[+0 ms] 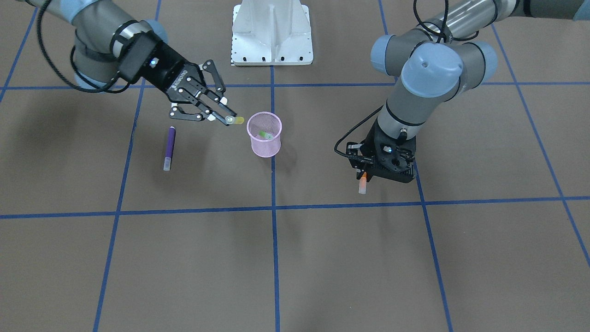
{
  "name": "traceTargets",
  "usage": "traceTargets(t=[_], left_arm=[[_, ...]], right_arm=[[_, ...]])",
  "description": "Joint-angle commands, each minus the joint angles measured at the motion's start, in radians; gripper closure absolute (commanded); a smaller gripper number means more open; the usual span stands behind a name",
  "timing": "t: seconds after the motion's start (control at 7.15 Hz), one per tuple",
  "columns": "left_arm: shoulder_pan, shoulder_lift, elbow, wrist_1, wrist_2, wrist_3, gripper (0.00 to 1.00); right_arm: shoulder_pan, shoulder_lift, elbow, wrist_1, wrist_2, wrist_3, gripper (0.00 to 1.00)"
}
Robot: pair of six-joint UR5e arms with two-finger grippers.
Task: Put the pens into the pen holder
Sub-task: 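Lower the yellow marker into the pink cup with the right gripper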
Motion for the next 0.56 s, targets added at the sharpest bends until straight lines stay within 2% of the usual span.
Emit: traceTargets(t=[0.0,0.42], left_arm=[[-0.034,0.031,-0.014,-0.003,0.003,0.047,1.0],[-0.097,0.042,-0.092,-0.006,0.014,0.067,1.0]], right_arm=[[-0.08,0.053,-0.004,-0.105,-0.078,-0.056,1.0],[-0.149,0.051,-0.038,-0.115,-0.132,-0.128,1.0]])
